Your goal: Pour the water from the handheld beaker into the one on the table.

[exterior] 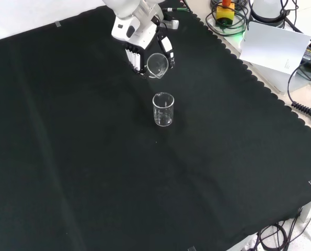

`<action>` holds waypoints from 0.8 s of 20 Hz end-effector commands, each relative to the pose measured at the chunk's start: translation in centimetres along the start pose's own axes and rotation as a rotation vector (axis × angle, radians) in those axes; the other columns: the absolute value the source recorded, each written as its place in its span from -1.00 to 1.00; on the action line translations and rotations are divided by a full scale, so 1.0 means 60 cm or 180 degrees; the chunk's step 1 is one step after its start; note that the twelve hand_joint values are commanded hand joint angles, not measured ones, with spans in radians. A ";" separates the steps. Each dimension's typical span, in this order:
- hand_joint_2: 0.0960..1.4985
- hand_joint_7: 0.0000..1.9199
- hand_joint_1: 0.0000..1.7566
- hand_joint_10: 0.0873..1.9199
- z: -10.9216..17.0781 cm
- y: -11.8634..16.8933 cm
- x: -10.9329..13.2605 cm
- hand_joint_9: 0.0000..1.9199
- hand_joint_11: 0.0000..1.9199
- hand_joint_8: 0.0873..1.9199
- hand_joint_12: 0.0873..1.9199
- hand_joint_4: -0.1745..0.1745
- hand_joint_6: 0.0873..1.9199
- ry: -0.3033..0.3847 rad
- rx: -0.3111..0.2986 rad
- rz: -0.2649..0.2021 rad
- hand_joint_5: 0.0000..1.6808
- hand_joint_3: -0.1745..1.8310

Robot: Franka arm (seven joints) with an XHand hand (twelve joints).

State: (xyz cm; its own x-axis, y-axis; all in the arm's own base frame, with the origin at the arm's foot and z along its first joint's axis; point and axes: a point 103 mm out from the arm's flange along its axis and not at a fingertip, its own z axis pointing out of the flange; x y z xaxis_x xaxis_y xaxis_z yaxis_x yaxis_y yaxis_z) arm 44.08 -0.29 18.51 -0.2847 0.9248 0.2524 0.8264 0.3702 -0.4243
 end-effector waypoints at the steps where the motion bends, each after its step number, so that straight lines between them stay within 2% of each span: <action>1: -0.21 0.22 0.48 -0.19 0.005 0.012 0.020 0.57 0.15 -0.06 -0.20 -1.00 -0.04 -0.0190 0.0144 0.0058 0.33 -0.05; 8: -0.22 0.22 0.48 -0.17 -0.002 0.025 0.037 0.57 0.15 -0.05 -0.19 -1.00 -0.03 -0.0366 0.0261 0.0270 0.32 -0.03; 16: -0.23 0.22 0.48 -0.16 -0.010 0.042 0.051 0.57 0.15 -0.04 -0.19 -1.00 -0.02 -0.0526 0.0415 0.0349 0.32 -0.02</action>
State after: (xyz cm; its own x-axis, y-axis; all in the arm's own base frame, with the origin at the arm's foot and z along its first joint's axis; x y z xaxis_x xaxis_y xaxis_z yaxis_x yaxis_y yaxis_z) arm 45.39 2.74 18.72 -0.2687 0.9590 0.0901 0.8059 0.2750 -0.5244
